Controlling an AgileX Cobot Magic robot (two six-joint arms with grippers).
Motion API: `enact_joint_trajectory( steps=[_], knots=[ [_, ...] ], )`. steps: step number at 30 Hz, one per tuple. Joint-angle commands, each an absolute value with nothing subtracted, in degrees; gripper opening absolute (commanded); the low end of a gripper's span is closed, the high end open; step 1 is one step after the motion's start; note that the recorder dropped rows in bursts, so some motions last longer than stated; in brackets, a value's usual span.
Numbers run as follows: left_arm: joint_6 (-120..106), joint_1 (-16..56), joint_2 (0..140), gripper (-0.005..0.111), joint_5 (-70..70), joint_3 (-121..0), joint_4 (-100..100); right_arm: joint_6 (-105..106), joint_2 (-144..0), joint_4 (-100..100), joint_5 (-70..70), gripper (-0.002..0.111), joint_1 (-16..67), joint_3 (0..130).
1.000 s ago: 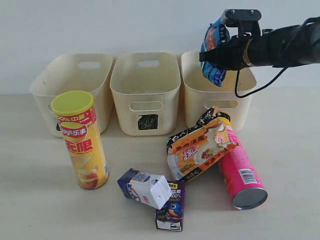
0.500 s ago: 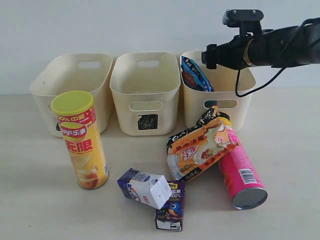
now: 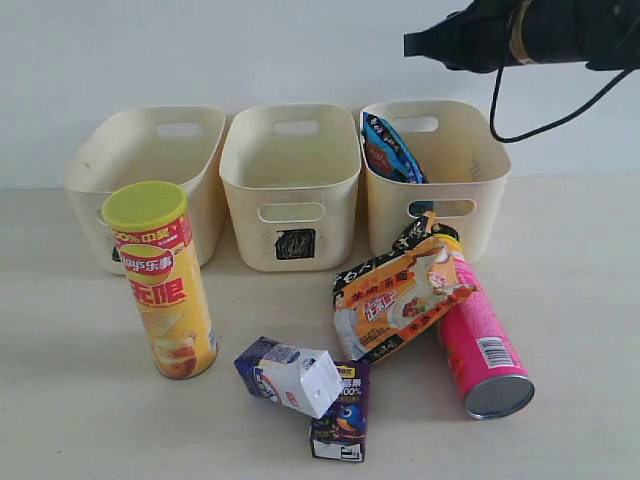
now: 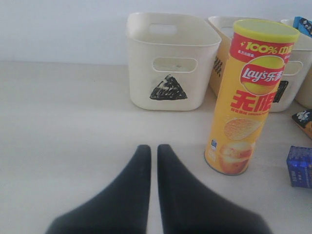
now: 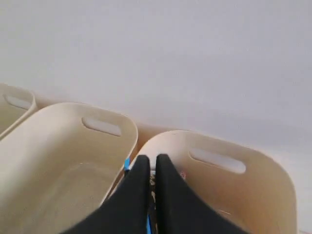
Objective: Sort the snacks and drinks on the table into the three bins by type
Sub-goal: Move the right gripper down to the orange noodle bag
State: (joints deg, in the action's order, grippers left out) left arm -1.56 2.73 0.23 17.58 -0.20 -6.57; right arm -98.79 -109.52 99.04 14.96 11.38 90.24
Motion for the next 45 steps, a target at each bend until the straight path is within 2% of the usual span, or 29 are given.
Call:
enact_joint_trajectory(
  steps=[1,6,10,17,21,27,38,45],
  knots=[
    [-0.9,2.5,0.0,0.004,17.0,0.0,-6.8,-92.7,-105.0,99.9,14.3,0.000,10.8,86.1],
    [-0.9,2.5,0.0,0.004,17.0,0.0,-6.8,-87.7,-99.6,99.9,8.4,0.000,10.8,80.2],
    [-0.9,2.5,0.0,0.004,17.0,0.0,-6.8,-86.4,-94.8,99.9,-2.0,0.000,10.8,75.1],
    [-0.9,2.5,0.0,0.004,17.0,0.0,-6.8,-79.9,-88.4,99.9,-7.7,0.000,10.8,69.9],
    [-0.9,2.5,0.0,0.004,17.0,0.0,-6.8,-67.0,-85.6,99.0,-21.5,0.000,10.8,67.6],
    [-0.9,2.5,0.0,0.004,17.0,0.0,-6.8,-35.3,-85.3,79.6,-39.5,0.000,10.8,67.6],
    [-0.9,2.5,0.0,0.004,17.0,0.0,-6.8,8.7,-85.3,24.8,-43.1,0.000,10.8,67.6],
    [-0.9,2.5,0.0,0.004,17.0,0.0,-6.8,42.6,-85.3,-9.2,-52.7,0.000,10.8,67.6]
  ],
)
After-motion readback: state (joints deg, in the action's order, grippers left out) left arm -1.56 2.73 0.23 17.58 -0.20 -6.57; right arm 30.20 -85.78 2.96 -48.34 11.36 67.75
